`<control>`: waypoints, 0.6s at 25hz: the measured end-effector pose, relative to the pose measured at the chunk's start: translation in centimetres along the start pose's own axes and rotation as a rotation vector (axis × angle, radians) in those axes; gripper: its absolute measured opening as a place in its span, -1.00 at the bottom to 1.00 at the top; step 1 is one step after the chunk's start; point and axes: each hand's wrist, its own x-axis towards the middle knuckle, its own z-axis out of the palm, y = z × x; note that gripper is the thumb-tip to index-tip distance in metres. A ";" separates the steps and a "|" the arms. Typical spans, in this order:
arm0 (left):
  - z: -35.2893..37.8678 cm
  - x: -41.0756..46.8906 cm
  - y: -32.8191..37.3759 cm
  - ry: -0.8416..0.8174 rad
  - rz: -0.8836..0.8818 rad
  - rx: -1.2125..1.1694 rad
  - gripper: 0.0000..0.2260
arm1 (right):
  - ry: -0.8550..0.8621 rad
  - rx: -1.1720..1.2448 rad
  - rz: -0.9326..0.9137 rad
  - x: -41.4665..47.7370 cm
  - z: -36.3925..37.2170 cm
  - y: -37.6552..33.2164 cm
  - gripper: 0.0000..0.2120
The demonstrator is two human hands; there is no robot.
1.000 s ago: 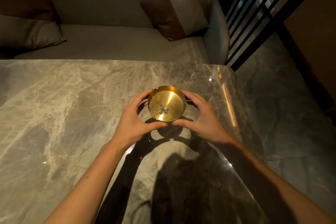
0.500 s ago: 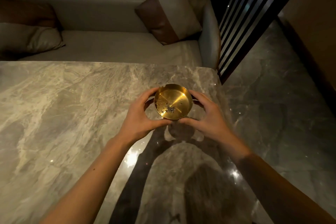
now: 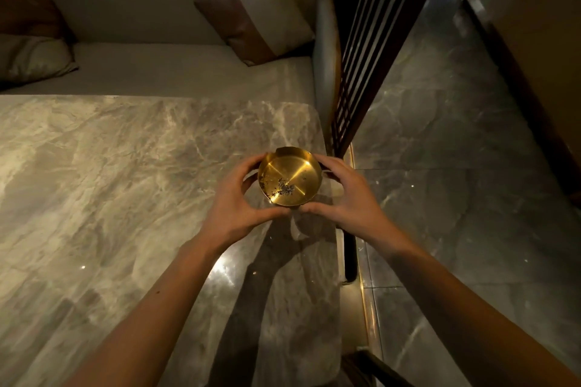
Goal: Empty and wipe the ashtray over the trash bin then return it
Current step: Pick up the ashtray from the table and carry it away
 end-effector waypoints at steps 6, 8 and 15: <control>1.0 0.5 -0.4 -0.074 0.028 -0.012 -0.16 | 0.066 0.021 0.045 -1.8 -0.5 -0.1 -0.15; 1.4 0.7 -0.8 -0.124 0.027 -0.039 -0.16 | 0.109 0.030 0.098 -2.9 -0.5 -0.1 -0.15; 3.7 1.2 -2.3 -0.263 -0.001 -0.122 -0.16 | 0.160 -0.012 0.290 -5.5 -0.5 0.4 -0.19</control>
